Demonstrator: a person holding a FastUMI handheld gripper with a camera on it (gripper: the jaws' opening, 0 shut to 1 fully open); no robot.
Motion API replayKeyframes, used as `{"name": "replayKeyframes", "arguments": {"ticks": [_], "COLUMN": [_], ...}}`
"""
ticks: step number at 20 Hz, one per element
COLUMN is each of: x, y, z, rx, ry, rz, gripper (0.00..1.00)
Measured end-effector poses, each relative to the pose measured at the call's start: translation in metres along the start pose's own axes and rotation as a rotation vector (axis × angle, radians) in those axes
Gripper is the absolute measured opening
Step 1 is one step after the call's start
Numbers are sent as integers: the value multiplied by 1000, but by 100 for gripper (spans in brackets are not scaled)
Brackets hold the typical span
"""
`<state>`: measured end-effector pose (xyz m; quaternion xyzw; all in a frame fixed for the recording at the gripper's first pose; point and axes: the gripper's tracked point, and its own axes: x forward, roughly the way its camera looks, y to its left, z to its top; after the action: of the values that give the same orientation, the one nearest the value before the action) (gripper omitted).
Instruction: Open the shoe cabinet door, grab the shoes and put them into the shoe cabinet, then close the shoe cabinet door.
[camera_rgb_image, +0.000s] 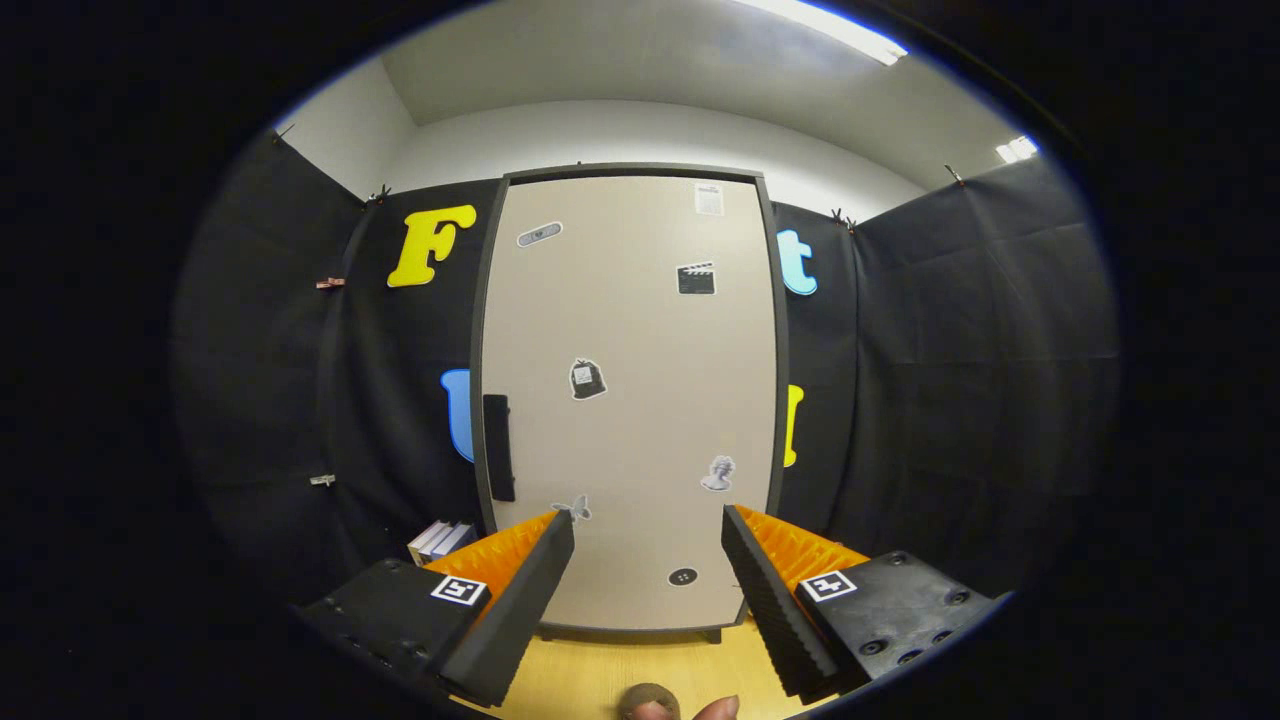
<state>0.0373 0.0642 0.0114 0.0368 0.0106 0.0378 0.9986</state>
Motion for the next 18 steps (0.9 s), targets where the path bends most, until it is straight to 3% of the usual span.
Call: {"name": "replayKeyframes", "arguments": {"ticks": [10, 18], "x": [94, 177], "y": [96, 137], "z": [-12, -41], "rx": [36, 34], "ry": [48, 95], "rz": [102, 117], "gripper": [98, 98]}}
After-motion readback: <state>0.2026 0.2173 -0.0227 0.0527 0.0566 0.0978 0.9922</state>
